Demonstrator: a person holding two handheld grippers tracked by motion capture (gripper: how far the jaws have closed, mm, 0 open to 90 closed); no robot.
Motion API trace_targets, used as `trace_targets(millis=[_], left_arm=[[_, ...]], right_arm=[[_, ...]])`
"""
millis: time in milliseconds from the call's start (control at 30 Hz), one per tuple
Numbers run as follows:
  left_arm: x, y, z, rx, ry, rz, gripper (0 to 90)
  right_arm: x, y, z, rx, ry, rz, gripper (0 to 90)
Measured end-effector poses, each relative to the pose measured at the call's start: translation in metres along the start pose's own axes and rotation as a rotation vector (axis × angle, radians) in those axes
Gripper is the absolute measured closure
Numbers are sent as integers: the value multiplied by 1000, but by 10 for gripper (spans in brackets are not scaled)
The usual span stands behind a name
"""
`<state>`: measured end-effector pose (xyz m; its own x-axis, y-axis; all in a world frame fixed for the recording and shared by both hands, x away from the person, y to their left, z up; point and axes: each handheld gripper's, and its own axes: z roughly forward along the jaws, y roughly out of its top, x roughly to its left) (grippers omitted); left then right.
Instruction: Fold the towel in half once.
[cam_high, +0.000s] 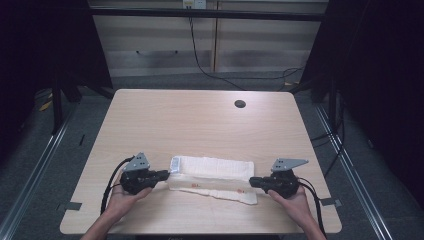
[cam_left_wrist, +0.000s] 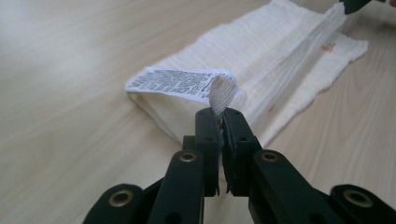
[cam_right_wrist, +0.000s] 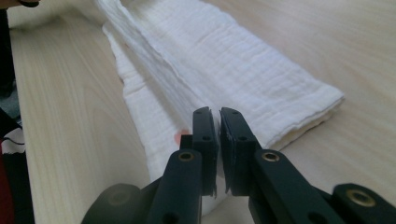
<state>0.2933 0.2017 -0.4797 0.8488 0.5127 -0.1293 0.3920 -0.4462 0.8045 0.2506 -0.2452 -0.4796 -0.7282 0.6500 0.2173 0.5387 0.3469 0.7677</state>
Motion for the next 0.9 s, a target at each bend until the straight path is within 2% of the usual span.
trace_targets(millis=[33, 200, 300, 433, 533, 567, 700, 733, 900], left_arm=[[-1, -4, 3, 25, -3, 0, 858], [-5, -10, 8, 51, -20, 0, 839], [-8, -13, 7, 65, -10, 3, 806], [-9, -16, 4, 71, -15, -5, 766], [-11, -16, -1, 50, -33, -18, 719], [-12, -16, -3, 47, -24, -12, 709], [-13, -16, -16, 4, -15, -30, 656], [-13, -16, -20, -23, -16, -41, 652], [-3, -12, -28, -60, 14, -65, 623]], right_arm=[[1, -2, 1, 8, 8, 5, 853], [6, -10, 11, 69, 10, -5, 816], [6, -11, 10, 59, 10, 6, 799], [9, -16, 11, 87, 19, 7, 728], [13, -18, 7, 85, 10, 7, 682], [15, -19, 5, 83, 3, 11, 669], [14, -20, 0, 64, -16, 27, 627], [13, -19, -1, 61, -22, 20, 623], [10, -14, -5, 32, -34, 33, 620]])
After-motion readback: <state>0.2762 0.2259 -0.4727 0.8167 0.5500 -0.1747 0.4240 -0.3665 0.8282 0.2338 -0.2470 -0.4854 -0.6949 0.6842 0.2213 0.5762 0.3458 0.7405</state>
